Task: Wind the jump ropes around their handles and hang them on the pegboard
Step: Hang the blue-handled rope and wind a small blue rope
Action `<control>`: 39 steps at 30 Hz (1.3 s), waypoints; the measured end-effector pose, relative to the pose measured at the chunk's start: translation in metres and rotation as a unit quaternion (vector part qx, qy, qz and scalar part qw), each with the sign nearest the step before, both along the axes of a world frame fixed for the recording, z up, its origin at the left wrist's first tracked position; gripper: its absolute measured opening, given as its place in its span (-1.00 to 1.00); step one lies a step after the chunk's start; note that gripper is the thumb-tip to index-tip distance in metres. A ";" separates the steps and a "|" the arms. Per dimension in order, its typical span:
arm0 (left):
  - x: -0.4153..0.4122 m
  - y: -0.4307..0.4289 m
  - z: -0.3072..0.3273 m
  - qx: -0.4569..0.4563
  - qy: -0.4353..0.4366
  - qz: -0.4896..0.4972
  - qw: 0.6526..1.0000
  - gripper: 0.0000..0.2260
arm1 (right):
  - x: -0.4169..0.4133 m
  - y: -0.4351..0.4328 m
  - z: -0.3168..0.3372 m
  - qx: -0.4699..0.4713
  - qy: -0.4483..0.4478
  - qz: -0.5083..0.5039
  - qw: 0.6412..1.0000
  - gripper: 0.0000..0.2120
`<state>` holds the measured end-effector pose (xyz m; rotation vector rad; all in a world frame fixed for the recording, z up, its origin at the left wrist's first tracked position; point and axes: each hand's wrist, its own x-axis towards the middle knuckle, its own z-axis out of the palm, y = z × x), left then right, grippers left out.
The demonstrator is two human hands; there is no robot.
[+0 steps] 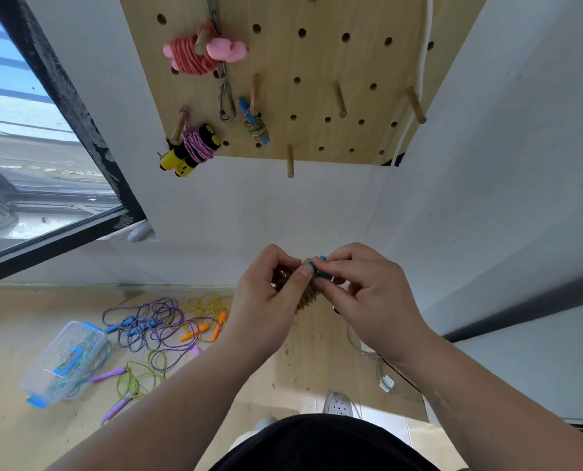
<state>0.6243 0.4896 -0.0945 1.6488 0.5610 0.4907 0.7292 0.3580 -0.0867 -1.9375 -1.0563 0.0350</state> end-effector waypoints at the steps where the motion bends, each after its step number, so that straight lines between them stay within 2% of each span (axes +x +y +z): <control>1: 0.001 -0.001 0.000 -0.013 -0.001 0.004 1.000 -0.89 | 0.000 0.000 0.000 0.003 0.001 0.002 1.000 -0.78; 8: 0.004 -0.003 0.002 -0.109 -0.019 0.042 0.993 -0.91 | 0.004 0.004 0.007 -0.007 -0.015 0.025 1.000 -0.80; 10: 0.004 -0.003 0.003 -0.114 -0.019 0.042 0.992 -0.98 | 0.004 0.006 0.008 -0.001 -0.009 0.020 1.000 -0.82; 14: 0.002 -0.003 0.004 -0.108 -0.020 0.049 0.993 -0.95 | 0.002 0.007 0.008 -0.010 -0.033 0.018 0.999 -0.81; 20: 0.001 -0.009 0.006 -0.079 -0.031 0.063 0.994 -0.89 | -0.001 0.012 0.008 -0.063 -0.208 -0.002 0.976 -0.85; 26: -0.001 -0.011 -0.001 -0.038 -0.008 0.075 0.996 -0.89 | 0.005 0.013 0.013 -0.155 -0.172 0.031 0.972 -0.76; 32: 0.001 -0.014 -0.009 -0.036 0.035 0.073 0.996 -0.81 | 0.005 0.019 0.015 -0.279 -0.184 0.052 0.941 -0.75; 37: 0.006 -0.011 -0.009 -0.032 0.049 0.074 0.996 -0.80 | 0.006 0.021 0.005 -0.244 -0.198 0.010 0.949 -0.74; 39: 0.006 -0.009 -0.005 -0.059 0.032 0.078 0.995 -0.80 | 0.005 0.021 0.007 -0.212 -0.189 0.002 0.959 -0.84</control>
